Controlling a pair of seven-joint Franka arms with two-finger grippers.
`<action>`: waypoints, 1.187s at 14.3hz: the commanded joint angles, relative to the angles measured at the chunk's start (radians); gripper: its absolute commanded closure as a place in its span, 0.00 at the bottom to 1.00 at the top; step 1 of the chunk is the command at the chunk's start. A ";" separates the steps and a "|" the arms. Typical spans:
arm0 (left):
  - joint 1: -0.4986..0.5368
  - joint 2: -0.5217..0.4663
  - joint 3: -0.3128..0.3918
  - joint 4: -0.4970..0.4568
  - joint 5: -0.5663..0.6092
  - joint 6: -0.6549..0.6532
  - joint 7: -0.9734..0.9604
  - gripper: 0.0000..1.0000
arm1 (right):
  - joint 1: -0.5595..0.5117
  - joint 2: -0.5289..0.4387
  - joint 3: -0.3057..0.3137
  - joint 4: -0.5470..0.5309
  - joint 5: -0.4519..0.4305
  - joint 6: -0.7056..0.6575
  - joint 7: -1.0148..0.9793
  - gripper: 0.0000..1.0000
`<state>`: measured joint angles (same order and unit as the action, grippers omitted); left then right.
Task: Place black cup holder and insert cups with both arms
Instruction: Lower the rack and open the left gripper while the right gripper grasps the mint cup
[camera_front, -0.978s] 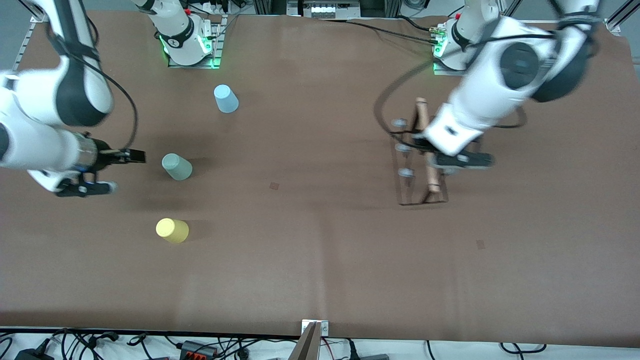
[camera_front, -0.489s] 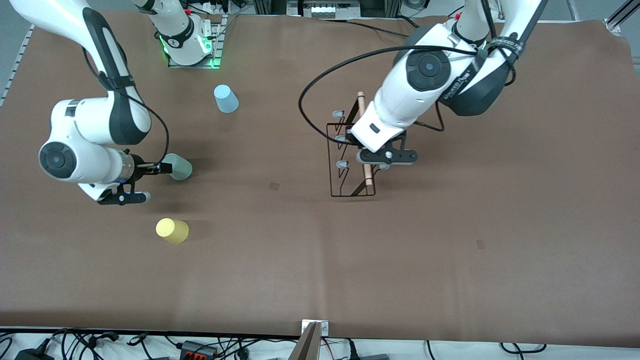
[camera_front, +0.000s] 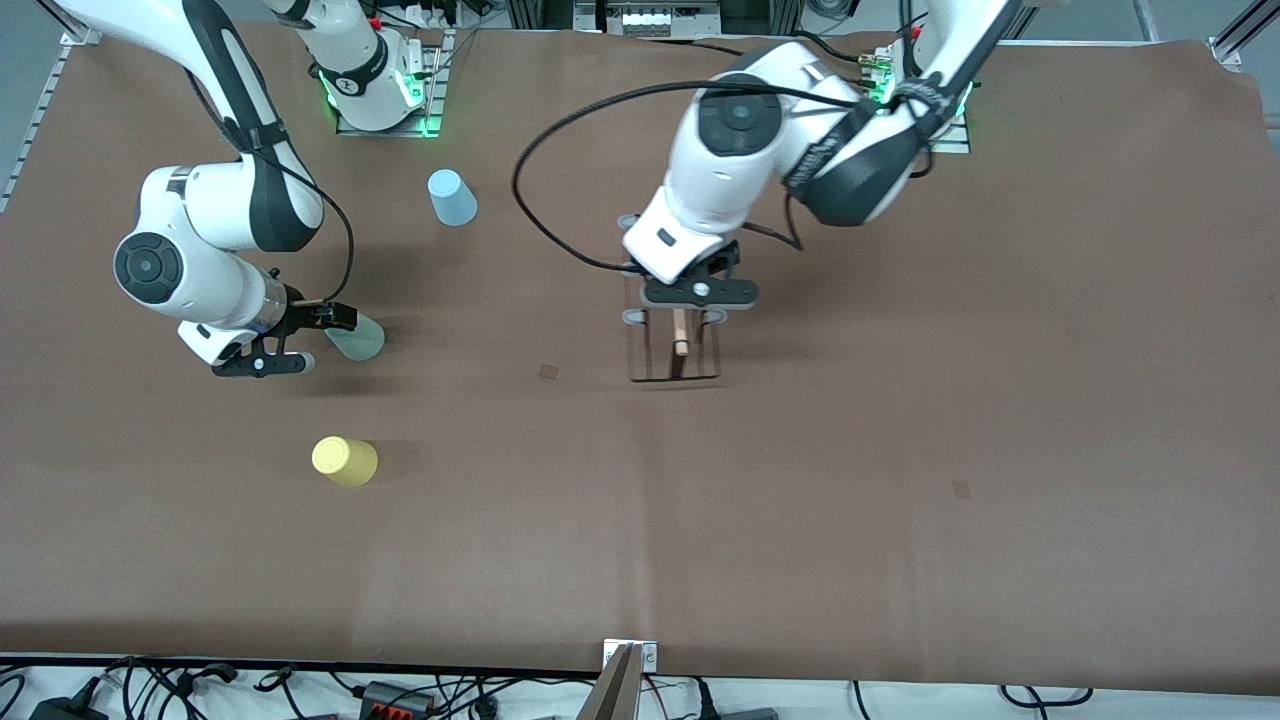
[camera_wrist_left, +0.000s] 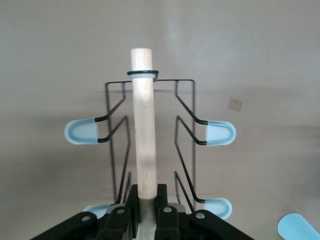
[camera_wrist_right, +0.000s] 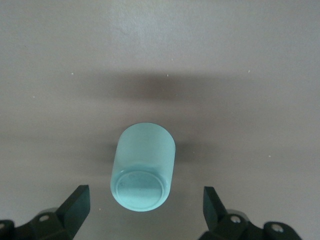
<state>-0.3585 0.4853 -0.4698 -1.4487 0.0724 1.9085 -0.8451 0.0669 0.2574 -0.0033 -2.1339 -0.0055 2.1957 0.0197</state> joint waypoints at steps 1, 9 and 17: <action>-0.043 0.071 0.007 0.085 0.030 0.018 -0.061 1.00 | 0.004 0.012 0.002 -0.020 0.005 0.035 0.029 0.00; -0.074 0.154 0.014 0.085 0.083 0.130 -0.140 1.00 | 0.024 0.057 0.002 -0.017 0.058 0.070 0.028 0.00; -0.074 0.188 0.013 0.083 0.106 0.156 -0.161 0.84 | 0.019 0.086 -0.001 -0.018 0.056 0.050 0.008 0.00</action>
<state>-0.4176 0.6655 -0.4617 -1.4066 0.1549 2.0754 -0.9818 0.0848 0.3392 -0.0022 -2.1428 0.0365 2.2454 0.0386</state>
